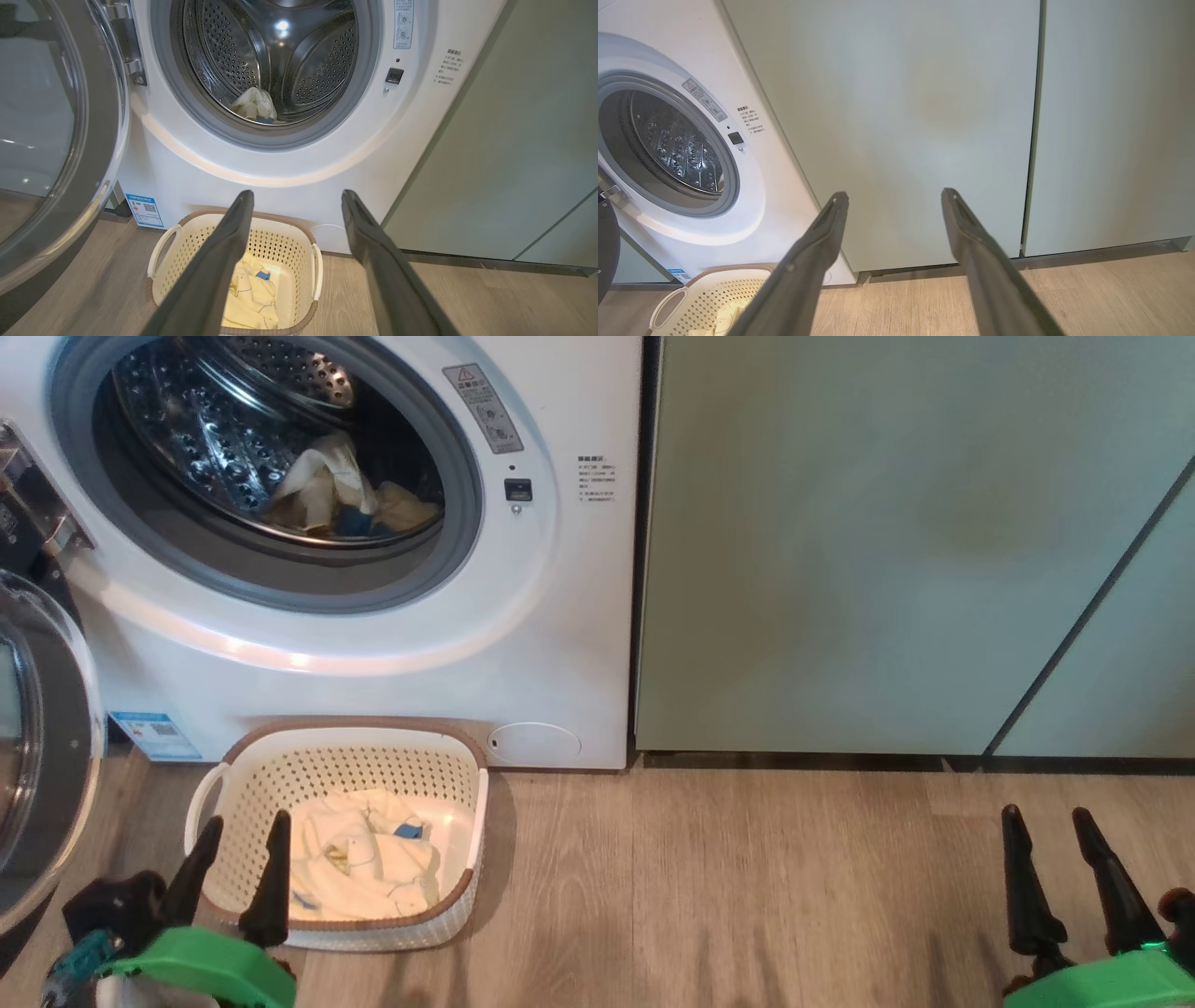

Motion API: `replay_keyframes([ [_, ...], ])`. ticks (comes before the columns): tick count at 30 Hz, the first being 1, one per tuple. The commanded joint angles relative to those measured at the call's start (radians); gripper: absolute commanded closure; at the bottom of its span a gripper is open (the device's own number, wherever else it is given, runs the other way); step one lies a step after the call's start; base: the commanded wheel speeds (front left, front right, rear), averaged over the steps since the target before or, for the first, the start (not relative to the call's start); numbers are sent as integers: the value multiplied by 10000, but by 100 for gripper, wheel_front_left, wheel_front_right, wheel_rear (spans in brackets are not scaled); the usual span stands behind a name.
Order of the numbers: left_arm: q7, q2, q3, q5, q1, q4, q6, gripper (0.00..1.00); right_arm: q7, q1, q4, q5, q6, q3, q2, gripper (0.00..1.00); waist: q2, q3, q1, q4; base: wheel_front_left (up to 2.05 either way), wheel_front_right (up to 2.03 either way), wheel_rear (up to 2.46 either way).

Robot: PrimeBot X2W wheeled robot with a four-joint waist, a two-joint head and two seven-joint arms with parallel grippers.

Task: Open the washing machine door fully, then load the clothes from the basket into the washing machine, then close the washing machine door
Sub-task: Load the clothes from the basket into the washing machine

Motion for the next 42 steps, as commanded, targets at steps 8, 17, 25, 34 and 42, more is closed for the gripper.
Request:
replay_keyframes([
  [8,-105,21,137,-56,-737,965,-13,0,-67,-576,-348,77,4,326,-214,0,0,673,0,-220,0,0,0],
  [17,-105,55,-515,-405,-2631,4232,-13,0,-67,-1283,-360,170,4,544,-136,0,0,2201,0,-620,0,0,0],
  [25,613,501,-1087,-925,-5080,7122,-13,0,-67,-2118,-449,248,4,727,-62,0,0,3850,0,-1025,0,0,0],
  [34,2091,1254,-1276,-1275,-7543,9107,10,0,-67,-2764,-532,300,4,672,1,0,0,5488,0,-1265,0,0,0],
  [42,3248,1715,-1426,-1226,-9163,9991,192,0,-67,-3167,-604,354,4,775,17,0,0,6593,0,-1334,0,0,0],
])
